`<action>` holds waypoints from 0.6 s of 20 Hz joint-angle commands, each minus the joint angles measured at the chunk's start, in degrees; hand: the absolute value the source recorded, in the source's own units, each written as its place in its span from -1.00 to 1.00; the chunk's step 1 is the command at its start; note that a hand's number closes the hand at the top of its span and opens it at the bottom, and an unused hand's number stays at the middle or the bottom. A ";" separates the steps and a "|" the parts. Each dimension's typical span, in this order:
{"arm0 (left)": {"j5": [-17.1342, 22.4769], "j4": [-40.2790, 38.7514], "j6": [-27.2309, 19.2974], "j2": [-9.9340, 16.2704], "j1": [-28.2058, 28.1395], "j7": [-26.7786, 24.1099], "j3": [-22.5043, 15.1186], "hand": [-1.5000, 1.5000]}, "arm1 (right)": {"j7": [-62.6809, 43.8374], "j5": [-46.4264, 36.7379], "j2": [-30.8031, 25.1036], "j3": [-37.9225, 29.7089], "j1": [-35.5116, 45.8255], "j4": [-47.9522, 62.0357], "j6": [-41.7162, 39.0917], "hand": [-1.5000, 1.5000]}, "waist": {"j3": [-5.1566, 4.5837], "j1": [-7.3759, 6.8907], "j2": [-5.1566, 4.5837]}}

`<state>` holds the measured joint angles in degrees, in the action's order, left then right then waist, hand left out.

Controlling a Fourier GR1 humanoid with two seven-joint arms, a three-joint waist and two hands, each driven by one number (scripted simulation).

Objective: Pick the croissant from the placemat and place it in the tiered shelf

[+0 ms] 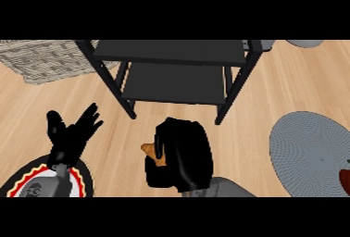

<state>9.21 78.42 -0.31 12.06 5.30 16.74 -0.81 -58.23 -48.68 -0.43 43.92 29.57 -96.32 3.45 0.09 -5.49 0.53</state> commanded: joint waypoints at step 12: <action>-0.32 0.55 -1.79 -0.22 -2.81 1.17 1.23 0.00 | -25.75 3.56 0.38 -7.90 35.44 -4.59 -3.82 1.00 | -0.39 3.35 0.60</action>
<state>9.00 79.42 -1.90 12.28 3.45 17.69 0.64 -69.48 -47.39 -0.95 41.46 56.06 -101.97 2.86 0.04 -2.48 1.30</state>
